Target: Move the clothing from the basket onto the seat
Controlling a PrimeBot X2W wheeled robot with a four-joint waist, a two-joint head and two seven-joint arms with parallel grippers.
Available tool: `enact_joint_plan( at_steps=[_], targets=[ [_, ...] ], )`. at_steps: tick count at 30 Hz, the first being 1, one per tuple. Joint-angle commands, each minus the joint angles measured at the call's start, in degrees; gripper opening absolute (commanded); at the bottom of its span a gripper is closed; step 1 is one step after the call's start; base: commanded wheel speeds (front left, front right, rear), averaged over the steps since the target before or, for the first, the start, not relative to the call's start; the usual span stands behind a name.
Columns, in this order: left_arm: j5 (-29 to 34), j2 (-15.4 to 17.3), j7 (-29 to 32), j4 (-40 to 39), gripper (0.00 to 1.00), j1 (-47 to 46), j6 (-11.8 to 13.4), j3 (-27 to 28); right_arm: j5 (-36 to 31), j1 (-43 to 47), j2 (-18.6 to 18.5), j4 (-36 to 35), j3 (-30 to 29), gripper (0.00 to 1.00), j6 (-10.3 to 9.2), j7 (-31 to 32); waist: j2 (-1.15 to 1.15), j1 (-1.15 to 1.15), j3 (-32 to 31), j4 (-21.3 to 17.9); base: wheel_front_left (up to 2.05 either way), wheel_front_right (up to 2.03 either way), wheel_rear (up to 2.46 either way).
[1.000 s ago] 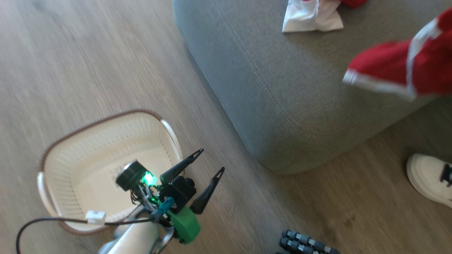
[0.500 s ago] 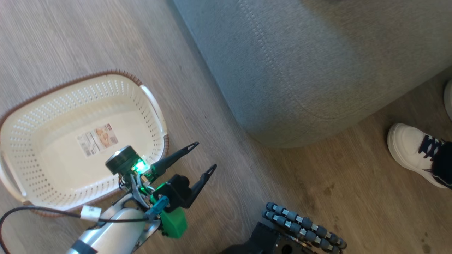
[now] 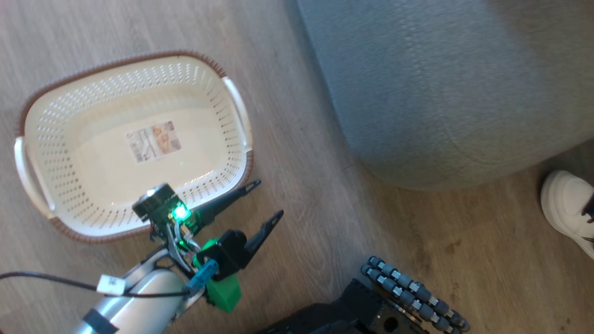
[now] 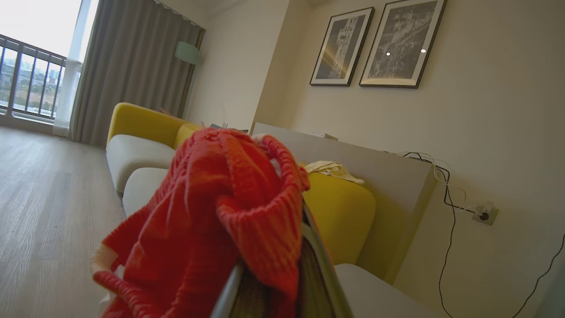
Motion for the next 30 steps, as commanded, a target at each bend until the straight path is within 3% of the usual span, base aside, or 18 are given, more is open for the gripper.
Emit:
enact_joint_plan(
  at_steps=[1,15,23,24,25,26,30],
  targets=[
    [-0.47,0.62,-0.30,-2.36,1.00,-1.25,0.61,1.30,-1.73,-0.96,-1.78,0.05,-0.65,0.00,-0.01,-0.27,0.00,0.00,1.94,1.94,0.00,0.00,0.00],
    [-1.32,1.22,-0.31,-2.97,1.00,-3.12,1.91,0.39,-14.35,-2.89,3.54,16.04,-4.51,0.00,-0.01,-0.27,0.00,0.00,6.14,6.02,0.00,0.00,0.00],
    [-1.87,1.19,-0.31,-2.61,1.00,-3.83,2.58,-0.35,-18.74,-4.35,2.41,28.92,-6.16,0.00,-0.01,1.71,0.00,0.00,6.74,7.27,0.00,0.00,0.00],
    [-1.90,1.19,-0.31,-2.51,1.00,-3.96,2.66,-0.43,-19.20,-4.68,2.26,29.64,-5.96,0.37,-0.01,1.59,0.00,0.00,6.76,7.31,0.00,0.00,0.00],
    [-1.94,1.17,-0.31,-2.44,1.00,-4.10,2.76,-0.50,-19.51,-4.99,2.04,29.83,-6.06,0.94,-0.01,1.25,0.00,0.00,6.78,7.32,0.00,0.00,0.00],
    [-1.99,1.15,-0.31,-2.37,1.00,-4.24,2.85,-0.57,-19.40,-5.32,1.93,30.06,-6.74,1.00,-0.01,0.98,0.00,0.00,6.73,7.32,0.00,0.00,0.00],
    [-2.30,0.84,-0.31,-2.15,1.00,-4.61,3.17,-1.01,-20.39,-6.00,1.63,31.10,-7.33,1.00,-0.01,0.35,0.00,0.00,5.74,7.18,0.00,0.00,0.00]
  ],
)
